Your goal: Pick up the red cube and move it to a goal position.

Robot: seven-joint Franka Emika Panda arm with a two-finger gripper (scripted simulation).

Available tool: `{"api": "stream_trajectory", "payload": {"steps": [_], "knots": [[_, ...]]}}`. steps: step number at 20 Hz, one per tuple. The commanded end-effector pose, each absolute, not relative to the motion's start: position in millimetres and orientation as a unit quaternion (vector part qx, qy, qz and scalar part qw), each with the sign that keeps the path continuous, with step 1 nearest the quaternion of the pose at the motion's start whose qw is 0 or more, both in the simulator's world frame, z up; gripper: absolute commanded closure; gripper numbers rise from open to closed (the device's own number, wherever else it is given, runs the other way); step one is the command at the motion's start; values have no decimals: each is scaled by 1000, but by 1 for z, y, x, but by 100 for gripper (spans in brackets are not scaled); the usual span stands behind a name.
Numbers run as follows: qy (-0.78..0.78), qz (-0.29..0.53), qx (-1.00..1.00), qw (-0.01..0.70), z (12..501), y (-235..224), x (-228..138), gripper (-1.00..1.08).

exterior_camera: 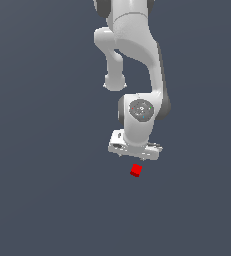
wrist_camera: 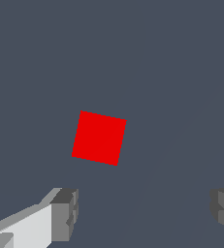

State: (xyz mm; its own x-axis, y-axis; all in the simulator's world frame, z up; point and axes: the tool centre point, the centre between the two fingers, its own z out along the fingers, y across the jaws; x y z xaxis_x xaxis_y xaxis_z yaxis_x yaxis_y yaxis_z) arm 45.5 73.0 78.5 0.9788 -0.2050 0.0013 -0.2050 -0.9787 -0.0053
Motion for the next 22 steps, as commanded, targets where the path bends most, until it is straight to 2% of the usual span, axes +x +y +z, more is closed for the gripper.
{"api": "stream_trajectory", "payload": {"steps": [1, 11, 22], "knots": [[129, -1, -992, 2, 64, 80, 54, -92], [192, 0, -981, 0, 27, 94, 80, -92], [204, 0, -979, 0, 20, 96, 86, -92]]}}
